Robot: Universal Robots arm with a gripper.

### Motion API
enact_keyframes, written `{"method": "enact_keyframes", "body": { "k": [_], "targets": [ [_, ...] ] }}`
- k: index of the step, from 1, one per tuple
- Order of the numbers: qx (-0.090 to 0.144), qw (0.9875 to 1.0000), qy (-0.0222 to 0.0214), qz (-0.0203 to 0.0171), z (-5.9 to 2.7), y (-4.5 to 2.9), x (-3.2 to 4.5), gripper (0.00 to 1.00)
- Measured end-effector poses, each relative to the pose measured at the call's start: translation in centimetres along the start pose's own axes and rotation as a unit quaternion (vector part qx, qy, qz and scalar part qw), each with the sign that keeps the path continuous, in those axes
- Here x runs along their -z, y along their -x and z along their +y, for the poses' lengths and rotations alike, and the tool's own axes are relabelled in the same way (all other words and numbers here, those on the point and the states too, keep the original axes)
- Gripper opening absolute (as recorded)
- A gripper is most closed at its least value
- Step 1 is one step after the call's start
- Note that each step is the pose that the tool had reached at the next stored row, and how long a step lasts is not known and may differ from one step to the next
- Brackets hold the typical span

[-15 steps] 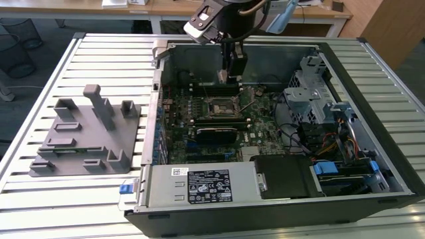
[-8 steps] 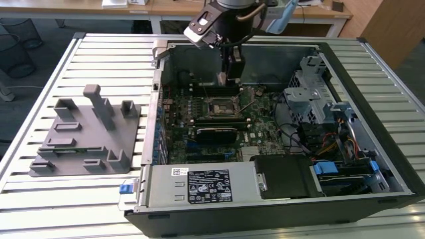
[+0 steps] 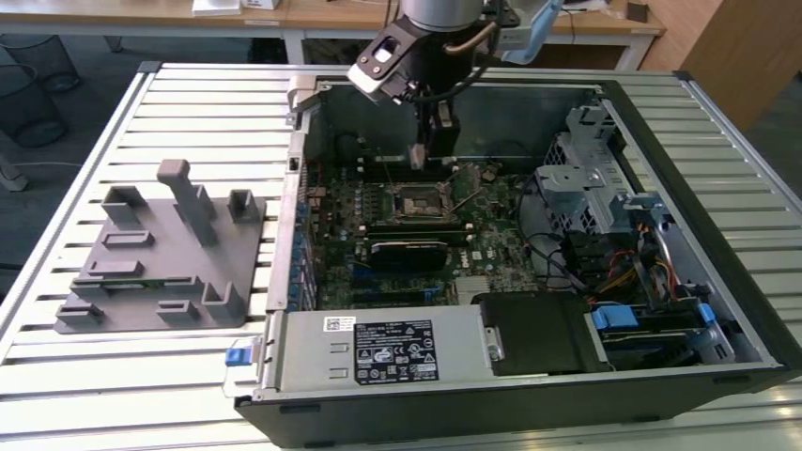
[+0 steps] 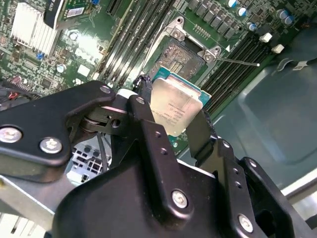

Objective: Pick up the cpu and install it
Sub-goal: 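Place the cpu into insertion slot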

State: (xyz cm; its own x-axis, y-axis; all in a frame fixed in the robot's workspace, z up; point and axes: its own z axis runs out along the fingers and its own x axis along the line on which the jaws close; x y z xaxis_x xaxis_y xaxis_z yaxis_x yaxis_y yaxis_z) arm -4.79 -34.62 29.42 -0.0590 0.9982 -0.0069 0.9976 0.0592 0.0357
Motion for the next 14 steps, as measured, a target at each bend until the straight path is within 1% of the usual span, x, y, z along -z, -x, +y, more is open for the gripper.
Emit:
{"method": "enact_keyframes", "body": {
  "k": [2, 3, 8, 13, 14],
  "targets": [
    [0.000, 1.0000, -0.0033, 0.0002, 0.06, 0.00, -0.35, 0.53],
    [0.000, 1.0000, -0.0039, 0.0002, 0.06, 0.00, -0.53, 0.53],
    [0.000, 1.0000, -0.0040, 0.0003, 0.05, -0.02, -1.41, 0.53],
    [0.001, 1.0000, -0.0039, 0.0003, 0.03, -0.02, -1.56, 0.53],
    [0.004, 1.0000, -0.0037, 0.0005, 0.02, -0.02, -1.61, 0.53]
  ]
}}
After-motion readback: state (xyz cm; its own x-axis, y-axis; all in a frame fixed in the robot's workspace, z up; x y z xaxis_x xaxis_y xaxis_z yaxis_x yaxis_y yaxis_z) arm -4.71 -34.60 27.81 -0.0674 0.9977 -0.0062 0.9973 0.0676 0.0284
